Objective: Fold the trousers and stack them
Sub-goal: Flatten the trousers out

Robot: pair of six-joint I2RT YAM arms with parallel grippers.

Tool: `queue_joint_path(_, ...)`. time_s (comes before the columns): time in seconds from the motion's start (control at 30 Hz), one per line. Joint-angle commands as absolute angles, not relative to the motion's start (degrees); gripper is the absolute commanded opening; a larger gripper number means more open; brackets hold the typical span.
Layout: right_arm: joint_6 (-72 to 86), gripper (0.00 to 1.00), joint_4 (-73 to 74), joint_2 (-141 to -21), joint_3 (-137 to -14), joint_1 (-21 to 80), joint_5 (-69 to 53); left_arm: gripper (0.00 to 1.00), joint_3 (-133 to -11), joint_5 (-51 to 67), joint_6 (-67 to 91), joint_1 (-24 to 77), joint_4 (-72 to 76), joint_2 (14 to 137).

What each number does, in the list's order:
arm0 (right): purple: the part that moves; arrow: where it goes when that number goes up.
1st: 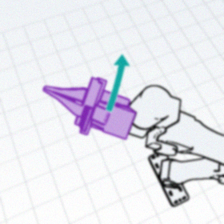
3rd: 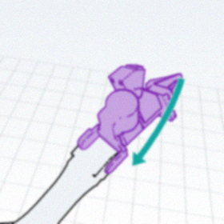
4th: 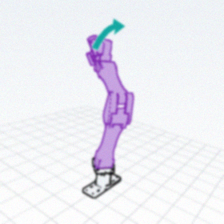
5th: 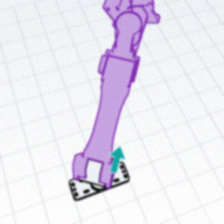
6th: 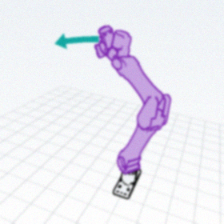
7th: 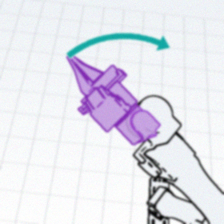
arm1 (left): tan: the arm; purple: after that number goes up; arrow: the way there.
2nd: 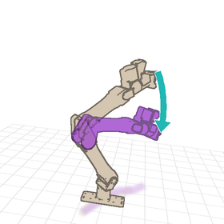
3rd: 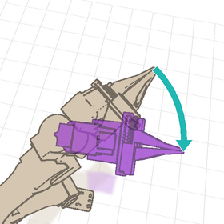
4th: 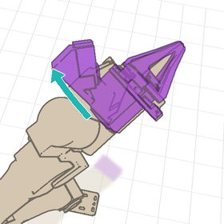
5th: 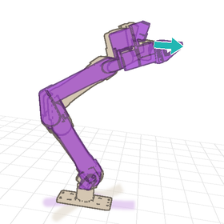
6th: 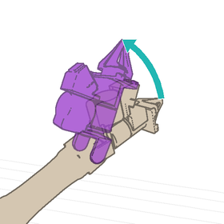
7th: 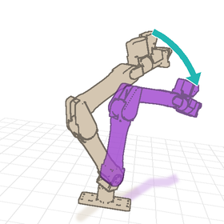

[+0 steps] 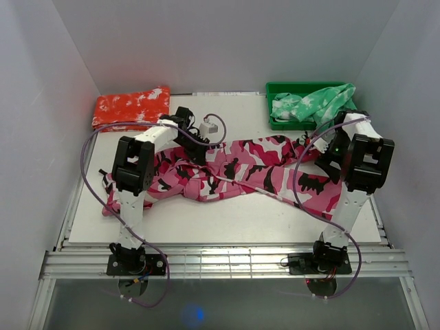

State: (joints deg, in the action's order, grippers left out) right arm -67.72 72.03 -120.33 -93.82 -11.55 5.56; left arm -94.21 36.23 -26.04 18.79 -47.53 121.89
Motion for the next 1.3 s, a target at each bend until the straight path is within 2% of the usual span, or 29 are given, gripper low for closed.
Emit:
queue_joint_path(0.0,-67.59,0.90,74.80,-118.66,-99.66,-11.86,3.27,0.32,-101.93,34.54,-23.12,16.79,-52.55,122.33)
queue_joint_path(0.03,-67.33,0.90,74.79,-117.70,-100.28,-11.87,2.47,0.51,-102.65,35.41,-23.03,15.66,-53.25,122.26)
queue_joint_path(0.1,-67.23,0.90,74.88,-115.33,-100.72,-11.95,-1.81,0.66,-102.75,37.26,-22.41,14.68,-54.48,120.86)
queue_joint_path(0.2,-69.86,0.93,74.97,-107.51,-95.66,-11.78,-7.27,0.69,-101.08,37.44,-22.24,13.45,-55.98,115.24)
queue_joint_path(0.23,-71.18,0.94,74.97,-103.92,-93.97,-10.99,-7.64,0.73,-100.20,37.62,-21.80,12.49,-56.07,113.40)
queue_joint_path(0.27,-71.71,0.96,74.97,-102.32,-92.13,-10.38,-7.73,0.93,-98.98,37.79,-21.27,11.96,-56.25,109.72)
queue_joint_path(0.3,-72.33,1.00,74.97,-100.65,-90.28,-9.85,-8.34,0.93,-98.44,37.97,-20.14,11.34,-57.03,107.95)
queue_joint_path(0.5,-72.60,0.81,74.97,-93.96,-77.71,-3.52,-11.42,0.94,-92.83,35.95,-23.45,6.51,-67.12,97.92)
queue_joint_path(0.6,-70.32,0.78,72.70,-95.18,-74.01,-1.59,-11.77,0.94,-83.81,34.98,-25.83,2.56,-69.78,91.61)
queue_joint_path(0.77,-68.38,0.75,69.43,-97.03,-71.46,0.00,-13.09,0.95,-72.09,32.00,-28.56,-2.81,-70.31,83.86)
queue_joint_path(0.97,-68.29,0.76,66.19,-92.03,-60.22,5.62,-10.73,0.95,-62.41,28.93,-27.43,-4.48,-66.98,78.67)
queue_joint_path(1.07,-65.85,0.86,60.31,-90.18,-53.54,6.85,-7.13,0.96,-58.90,26.11,-25.93,-4.57,-63.64,77.44)
queue_joint_path(1.13,-64.43,0.88,54.16,-89.91,-49.68,7.12,-3.79,0.96,-56.96,24.88,-26.63,-4.57,-62.32,76.65)
queue_joint_path(1.17,-63.47,0.87,52.31,-90.00,-48.79,7.12,-2.74,0.96,-55.91,24.35,-26.98,-4.57,-61.71,76.03)
queue_joint_path(1.27,-61.88,0.76,46.69,-90.79,-47.55,7.12,0.61,0.96,-52.22,21.72,-29.00,-4.57,-58.81,74.53)
